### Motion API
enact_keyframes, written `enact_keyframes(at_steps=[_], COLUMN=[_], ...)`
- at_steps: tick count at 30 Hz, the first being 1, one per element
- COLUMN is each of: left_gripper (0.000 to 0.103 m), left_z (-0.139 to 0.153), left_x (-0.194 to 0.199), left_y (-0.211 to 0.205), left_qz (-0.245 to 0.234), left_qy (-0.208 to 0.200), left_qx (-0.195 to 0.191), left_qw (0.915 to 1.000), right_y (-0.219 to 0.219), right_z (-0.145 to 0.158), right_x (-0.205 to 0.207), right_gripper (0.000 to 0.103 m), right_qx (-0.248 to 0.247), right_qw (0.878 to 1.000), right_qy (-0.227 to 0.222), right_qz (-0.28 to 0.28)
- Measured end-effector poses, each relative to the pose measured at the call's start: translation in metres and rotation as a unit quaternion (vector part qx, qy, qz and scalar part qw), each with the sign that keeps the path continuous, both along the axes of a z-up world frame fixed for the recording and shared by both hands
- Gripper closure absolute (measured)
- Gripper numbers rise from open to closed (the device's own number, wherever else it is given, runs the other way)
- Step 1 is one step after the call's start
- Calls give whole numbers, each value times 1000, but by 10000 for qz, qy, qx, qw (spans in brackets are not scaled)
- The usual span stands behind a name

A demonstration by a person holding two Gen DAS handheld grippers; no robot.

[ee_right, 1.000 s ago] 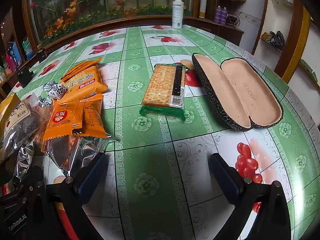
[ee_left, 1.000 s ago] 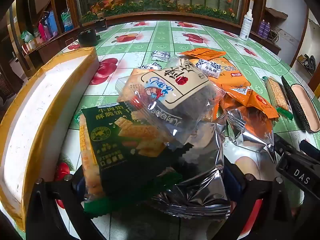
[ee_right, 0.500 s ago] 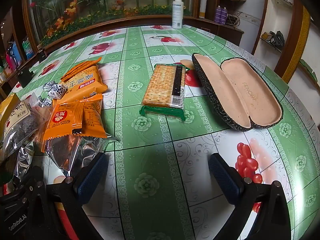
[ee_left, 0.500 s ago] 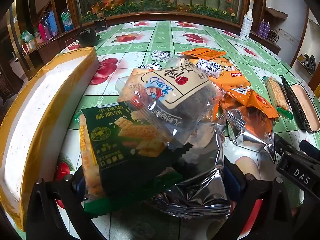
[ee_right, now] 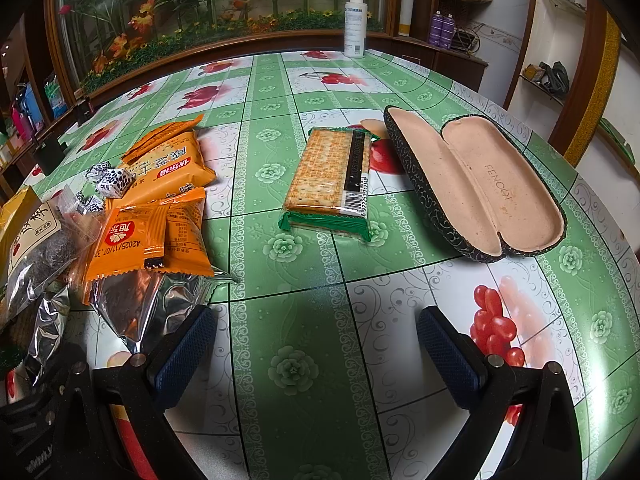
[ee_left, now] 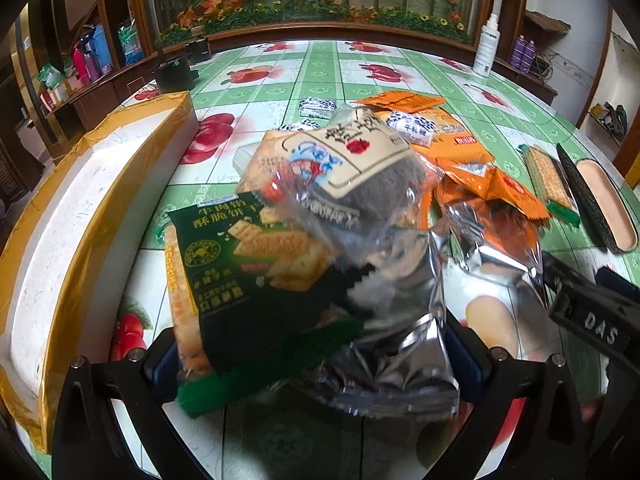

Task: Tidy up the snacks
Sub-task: 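Grasp the silver foil bag with left tool while right grasps clear dark-snack bag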

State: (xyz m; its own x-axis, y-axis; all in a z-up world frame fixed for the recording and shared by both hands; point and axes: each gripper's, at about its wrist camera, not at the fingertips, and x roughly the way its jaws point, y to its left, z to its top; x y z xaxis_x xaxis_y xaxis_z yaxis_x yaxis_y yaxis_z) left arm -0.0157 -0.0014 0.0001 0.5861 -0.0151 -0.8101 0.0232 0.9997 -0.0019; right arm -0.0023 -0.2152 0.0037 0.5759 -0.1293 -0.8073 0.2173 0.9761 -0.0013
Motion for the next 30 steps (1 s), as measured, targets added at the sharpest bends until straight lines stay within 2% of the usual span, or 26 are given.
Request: enact_keyframes(at_steps=[5, 7, 10, 12, 14, 16, 18, 22, 24, 26, 28, 29, 30], left_gripper=[0, 0, 0, 0, 0, 1, 1, 1, 2, 11, 32, 35, 37], left_z=[2, 2, 3, 3, 7, 14, 27, 57, 65, 68, 66, 65, 64], left_x=[-8, -15, -26, -31, -39, -50, -62, -79, -79, -79, -78, -76, -76], left_y=[15, 21, 23, 24, 29, 39, 51, 76, 84, 88, 91, 92, 94], left_qz=[-134, -155, -434, -561, -674, -759, -764, -603, -607, -610, -604, -595, -586], left_qy=[362, 366, 354, 497, 562, 507, 258, -333, -418, -481, -408, -347, -320], left_qx=[-15, -5, 26, 19, -235, -688, -879, -881, -863, -835, -834, -874, -922], left_qw=[9993, 9992, 9984, 9972, 9959, 9934, 9929, 9937, 9935, 9935, 9939, 9938, 9935], right_y=[1, 2, 1, 6, 9, 11, 10, 10, 17, 29, 42, 49, 54], right_z=[-1, -1, 1, -1, 1, 0, 2, 20, 29, 33, 36, 37, 39], right_x=[0, -1, -13, -22, -29, -31, -39, -53, -53, -49, -40, -35, -29], right_gripper=[1, 1, 1, 1, 1, 1, 1, 1, 1, 5, 15, 19, 19], right_qx=[24, 39, 46, 41, 72, 101, 167, 416, 534, 700, 950, 1126, 1392], right_qw=[10000, 9998, 9994, 9991, 9985, 9979, 9975, 9970, 9952, 9922, 9874, 9840, 9788], right_qy=[47, 115, 187, 221, 343, 462, 490, 107, -76, -132, -158, -150, -143], right_qz=[69, 154, 289, 367, 416, 432, 471, 650, 815, 1024, 1252, 1372, 1498])
